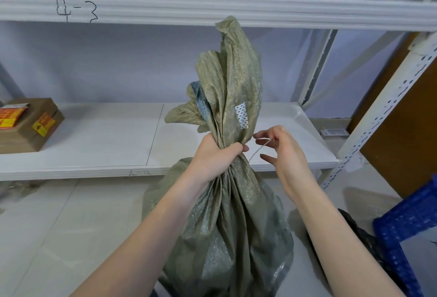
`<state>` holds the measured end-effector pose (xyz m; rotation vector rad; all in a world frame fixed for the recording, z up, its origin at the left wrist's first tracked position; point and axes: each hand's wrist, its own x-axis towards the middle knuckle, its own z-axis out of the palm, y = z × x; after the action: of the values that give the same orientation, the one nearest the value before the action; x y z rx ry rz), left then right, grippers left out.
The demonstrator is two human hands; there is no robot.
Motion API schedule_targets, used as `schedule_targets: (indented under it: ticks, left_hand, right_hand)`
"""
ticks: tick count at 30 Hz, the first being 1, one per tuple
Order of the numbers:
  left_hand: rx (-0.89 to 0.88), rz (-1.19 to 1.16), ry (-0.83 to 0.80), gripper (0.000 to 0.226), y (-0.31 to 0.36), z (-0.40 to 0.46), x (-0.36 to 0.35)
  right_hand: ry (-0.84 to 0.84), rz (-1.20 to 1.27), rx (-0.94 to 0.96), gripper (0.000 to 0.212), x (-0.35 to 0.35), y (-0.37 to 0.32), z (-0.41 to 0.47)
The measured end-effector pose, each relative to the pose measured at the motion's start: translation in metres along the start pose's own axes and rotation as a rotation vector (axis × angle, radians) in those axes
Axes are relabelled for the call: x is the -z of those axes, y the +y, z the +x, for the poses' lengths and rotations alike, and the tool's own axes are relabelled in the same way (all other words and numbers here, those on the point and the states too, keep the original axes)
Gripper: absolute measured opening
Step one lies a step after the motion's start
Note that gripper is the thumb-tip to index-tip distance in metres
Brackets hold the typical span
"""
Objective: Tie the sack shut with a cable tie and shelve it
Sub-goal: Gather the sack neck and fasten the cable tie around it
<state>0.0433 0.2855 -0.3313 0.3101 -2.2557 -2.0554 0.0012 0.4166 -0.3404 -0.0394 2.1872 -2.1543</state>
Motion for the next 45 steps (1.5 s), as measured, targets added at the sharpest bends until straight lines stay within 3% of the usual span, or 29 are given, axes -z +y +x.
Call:
schedule_targets:
  ticks: [7, 15, 20, 24, 30, 35, 45]
  left_hand:
    - [0.044, -0.003, -0.106, 0.013, 0.003, -0.002, 0.006]
    - [-0.063, 0.051, -0.03, 0.013, 0.0, -0.003, -0.002]
    - [-0.075, 0.116, -0.029, 0.03, -0.002, -0.001, -0.001]
    - [-0.096, 0.085, -0.026, 0.024, -0.002, -0.001, -0.002]
    - [-0.181, 0.129, 0.052, 0.012, -0.001, -0.001, -0.003]
    - [-0.169, 0.165, 0.047, 0.021, -0.002, -0.002, -0.004]
    - [-0.175, 0.217, 0.06, 0.023, -0.006, 0.002, -0.001]
  right_hand:
    - [-0.015, -0.226, 0.23, 0.031, 0.005, 0.007, -0.001]
    - [0.117, -0.118, 0.257, 0.025, 0.012, 0.008, 0.001]
    - [0.203, -0.085, 0.299, 0.019, 0.006, 0.011, -0.001]
    - [0.273, -0.049, 0.304, 0.017, 0.011, 0.011, 0.002]
    - [0.177, 0.029, 0.232, 0.014, 0.003, 0.006, -0.008]
    - [0.122, 0.023, 0.248, 0.008, -0.015, 0.006, -0.018]
    - [0.074, -0.216, 0.41, 0.032, -0.022, 0.01, -0.024]
